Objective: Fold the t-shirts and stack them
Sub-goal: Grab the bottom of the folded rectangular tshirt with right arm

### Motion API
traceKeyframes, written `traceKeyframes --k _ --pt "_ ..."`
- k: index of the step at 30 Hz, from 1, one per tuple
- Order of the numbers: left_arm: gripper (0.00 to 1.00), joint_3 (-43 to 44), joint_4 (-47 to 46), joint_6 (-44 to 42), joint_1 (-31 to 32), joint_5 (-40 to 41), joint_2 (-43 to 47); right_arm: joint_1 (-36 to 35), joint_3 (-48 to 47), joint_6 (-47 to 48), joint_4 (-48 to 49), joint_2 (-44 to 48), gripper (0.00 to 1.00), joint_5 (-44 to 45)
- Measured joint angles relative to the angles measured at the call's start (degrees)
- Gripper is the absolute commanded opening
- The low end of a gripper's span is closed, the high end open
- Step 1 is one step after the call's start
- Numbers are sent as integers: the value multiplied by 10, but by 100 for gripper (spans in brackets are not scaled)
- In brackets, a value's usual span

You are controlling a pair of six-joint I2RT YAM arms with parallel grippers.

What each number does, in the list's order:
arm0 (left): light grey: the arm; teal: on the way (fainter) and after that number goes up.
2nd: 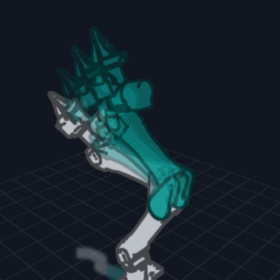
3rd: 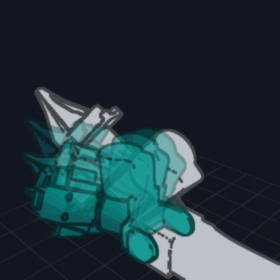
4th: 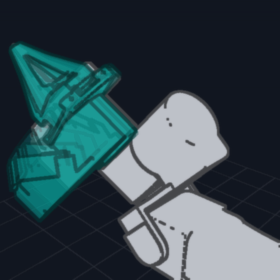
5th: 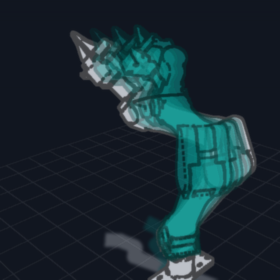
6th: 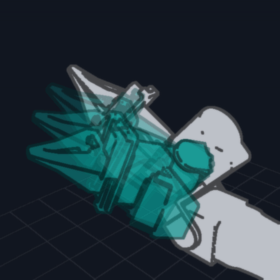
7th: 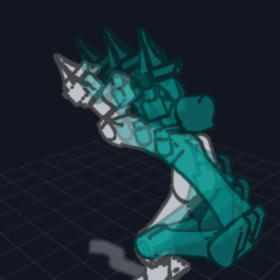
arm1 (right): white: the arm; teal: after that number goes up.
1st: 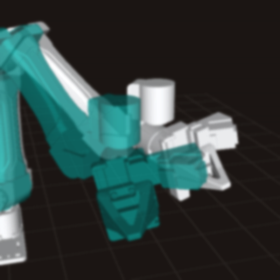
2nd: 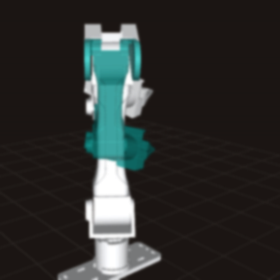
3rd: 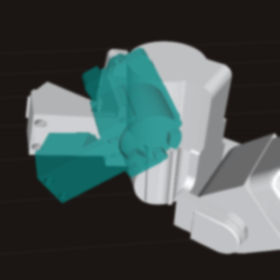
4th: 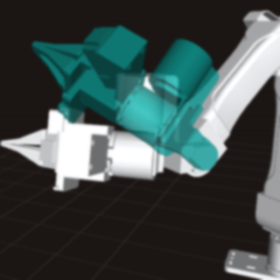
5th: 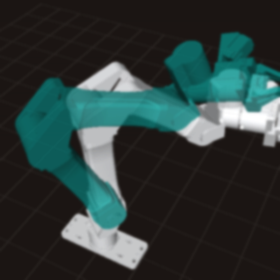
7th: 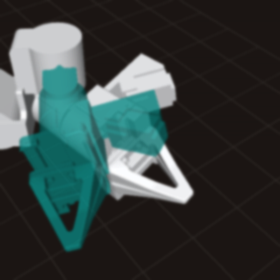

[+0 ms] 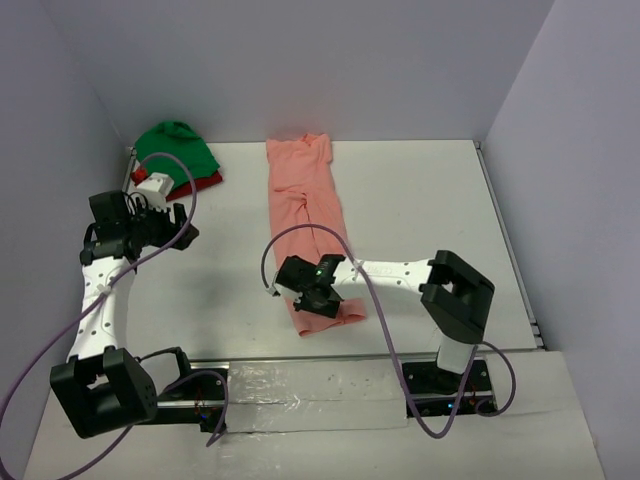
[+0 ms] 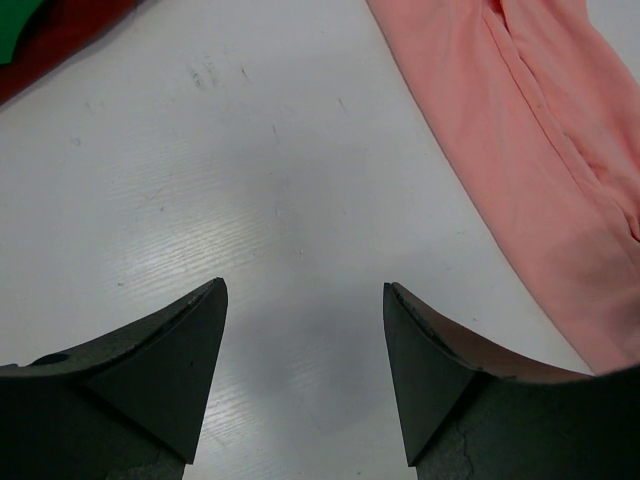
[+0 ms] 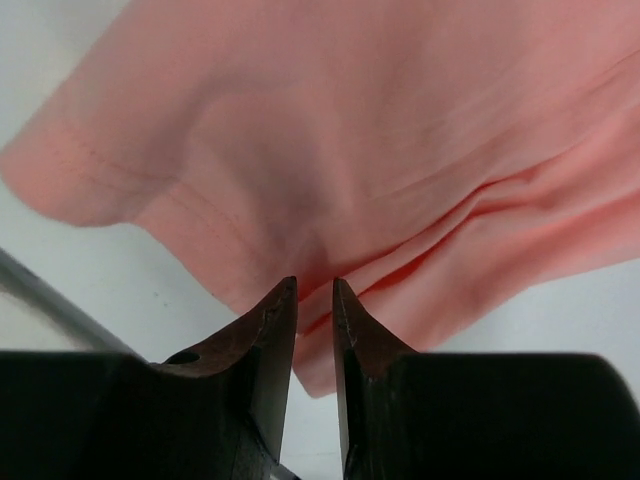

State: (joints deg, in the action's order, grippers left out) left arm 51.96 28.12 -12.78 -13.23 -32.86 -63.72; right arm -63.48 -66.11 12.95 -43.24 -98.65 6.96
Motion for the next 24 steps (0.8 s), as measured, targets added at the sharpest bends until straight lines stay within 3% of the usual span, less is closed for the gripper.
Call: traceKeyframes --k 7,24 --pt "72 0 0 3 -8 -8 7 -9 -14 -12 -35 -75 27 38" --pt "72 -8 -1 3 -19 -40 14 -30 -22 -27 -60 -84 31 110"
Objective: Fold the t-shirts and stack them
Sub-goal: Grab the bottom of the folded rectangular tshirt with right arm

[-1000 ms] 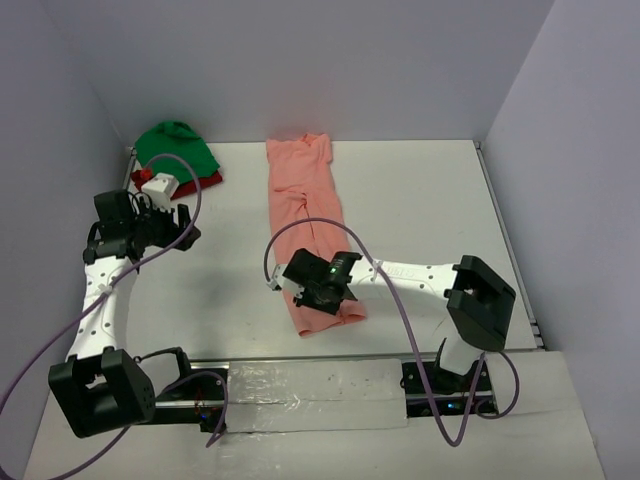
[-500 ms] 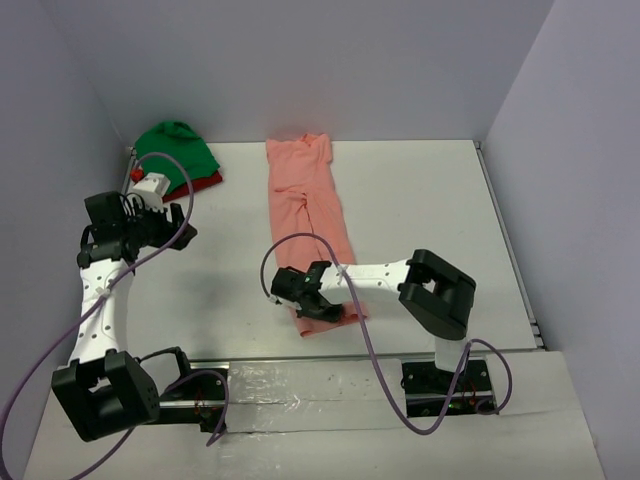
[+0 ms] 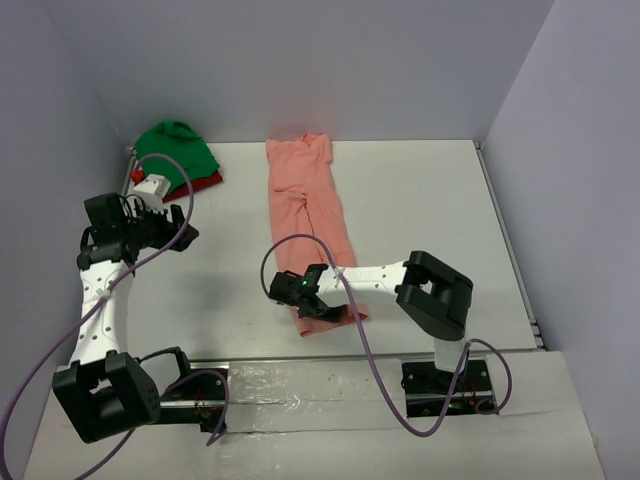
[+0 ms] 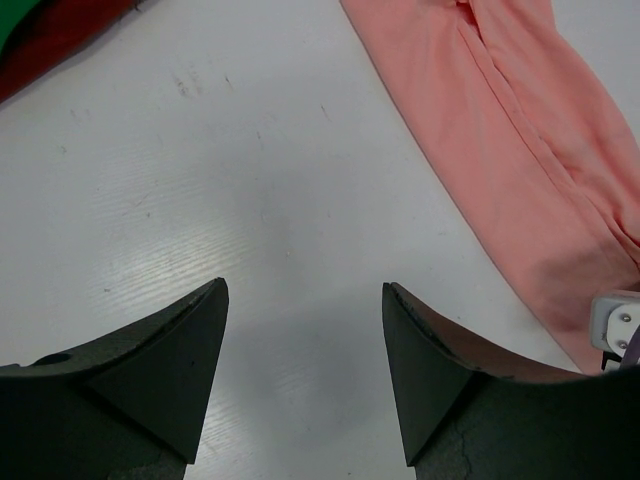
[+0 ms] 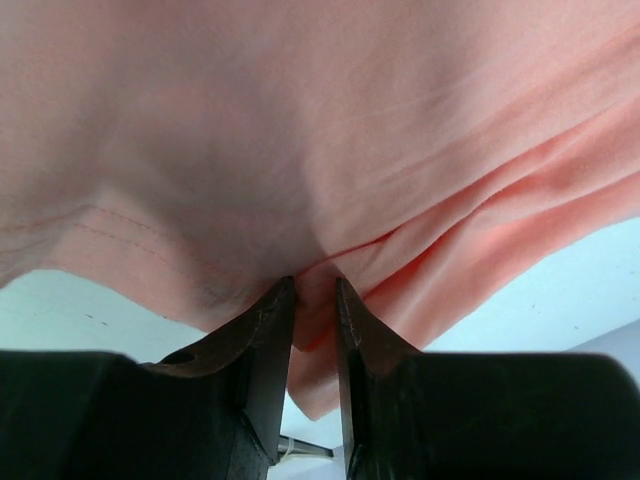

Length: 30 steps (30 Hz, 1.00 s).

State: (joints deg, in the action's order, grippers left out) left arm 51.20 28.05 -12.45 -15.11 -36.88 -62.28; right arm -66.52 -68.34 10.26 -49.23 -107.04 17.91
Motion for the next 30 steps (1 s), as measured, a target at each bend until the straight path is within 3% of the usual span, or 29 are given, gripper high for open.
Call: traceKeyframes --k 11,13,17,30 --pt "71 0 0 0 0 -12 0 -8 0 -1 -11 -2 34 28" --pt "71 0 0 0 -1 -12 0 -8 0 -1 -14 -2 29 31" --pt "71 0 0 0 -1 -14 0 -9 0 -2 -17 -4 0 36" --pt "70 -7 0 -1 -2 -22 0 -9 0 -1 -15 -19 0 35"
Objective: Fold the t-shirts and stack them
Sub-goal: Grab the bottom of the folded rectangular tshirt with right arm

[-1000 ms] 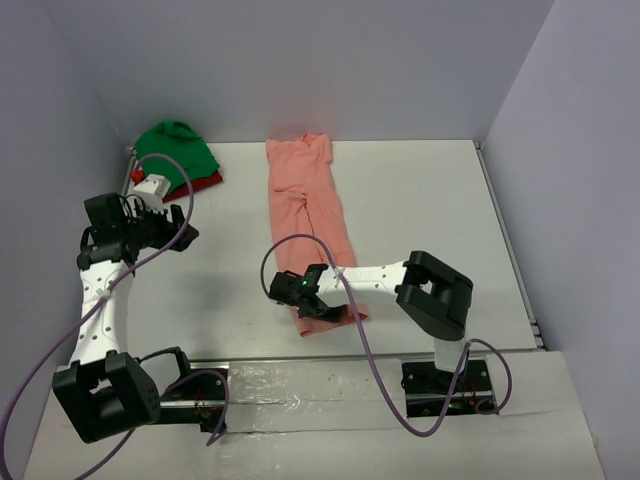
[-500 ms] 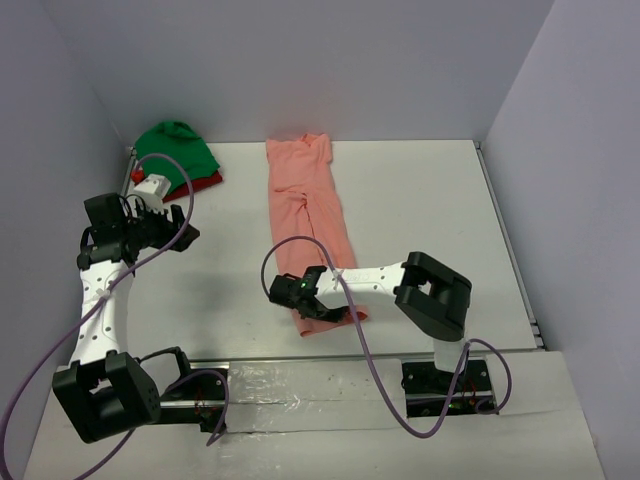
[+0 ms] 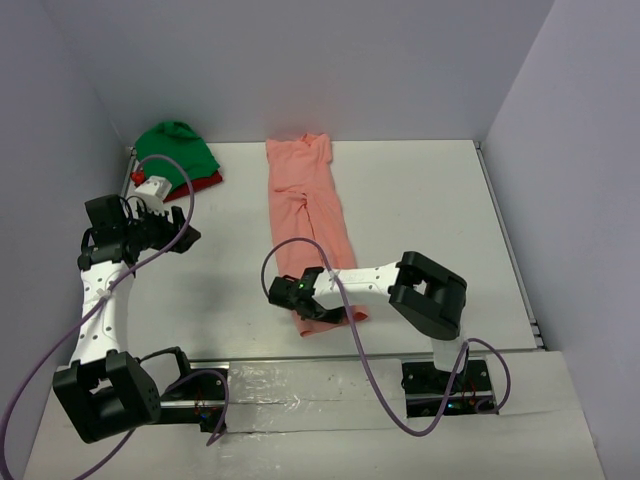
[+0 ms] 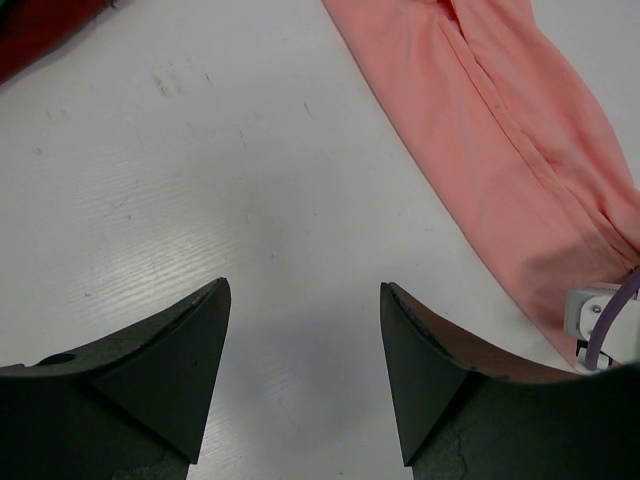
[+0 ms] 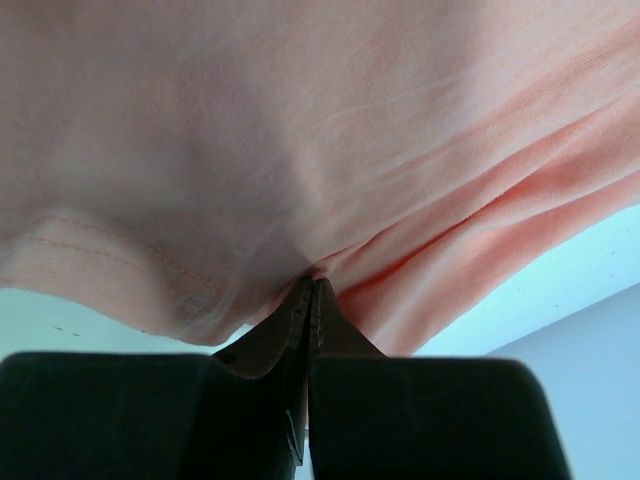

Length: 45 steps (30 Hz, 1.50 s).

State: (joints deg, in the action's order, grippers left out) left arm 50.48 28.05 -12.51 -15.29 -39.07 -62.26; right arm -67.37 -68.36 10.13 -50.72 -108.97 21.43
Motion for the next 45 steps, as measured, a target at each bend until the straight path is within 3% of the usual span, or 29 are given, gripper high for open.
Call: traceKeyframes --k 20,31,45 --pt "70 -5 -2 0 -2 -6 -1 0 -127 4 -1 -12 0 -20" --pt "70 -5 -2 -2 -2 -6 -2 0 -105 4 -20 -11 0 -6" --pt "69 -6 -2 -2 -2 -7 -2 19 -59 0 -21 45 0 95"
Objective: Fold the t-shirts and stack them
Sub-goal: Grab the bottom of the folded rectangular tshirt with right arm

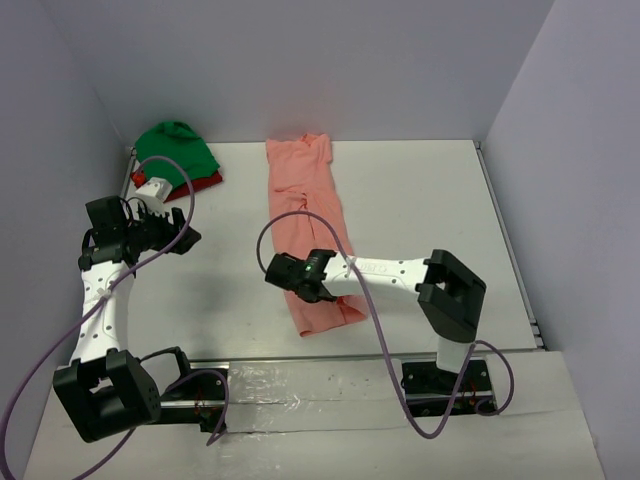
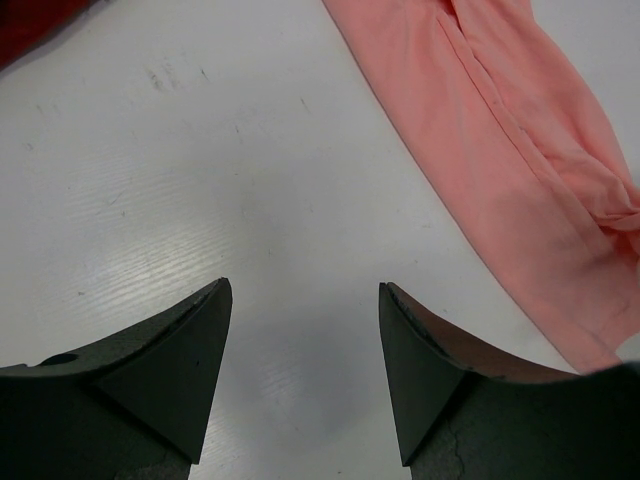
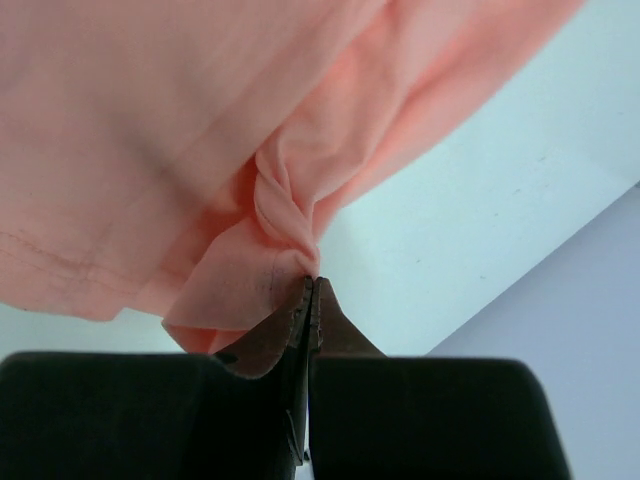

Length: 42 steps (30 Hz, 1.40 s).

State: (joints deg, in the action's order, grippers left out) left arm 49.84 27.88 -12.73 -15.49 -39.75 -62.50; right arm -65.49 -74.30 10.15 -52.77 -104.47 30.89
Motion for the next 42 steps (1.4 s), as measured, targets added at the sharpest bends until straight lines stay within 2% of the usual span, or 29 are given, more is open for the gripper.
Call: traceKeyframes --k 8,17,28,29,30,34,38,42 --pt "69 0 0 0 0 0 -4 2 -28 6 12 46 0 -4" --pt "69 0 0 -2 0 0 -15 -15 -30 13 -8 48 0 -76" --pt "69 0 0 -10 0 -5 -19 -50 -30 17 -40 -28 0 -188" --pt "69 0 0 -11 0 -7 -19 -50 -31 19 -40 -35 2 -199" --pt "69 0 1 -11 0 -8 -19 -51 -32 20 -41 -43 14 -212" --pt "69 0 2 -14 0 -11 -19 -53 -39 32 -43 -71 45 -260" --pt "69 0 2 -15 0 -13 -19 -55 -40 41 -30 -79 49 -278" --pt "69 0 3 -18 0 -21 -18 -55 -36 43 24 -48 50 -270"
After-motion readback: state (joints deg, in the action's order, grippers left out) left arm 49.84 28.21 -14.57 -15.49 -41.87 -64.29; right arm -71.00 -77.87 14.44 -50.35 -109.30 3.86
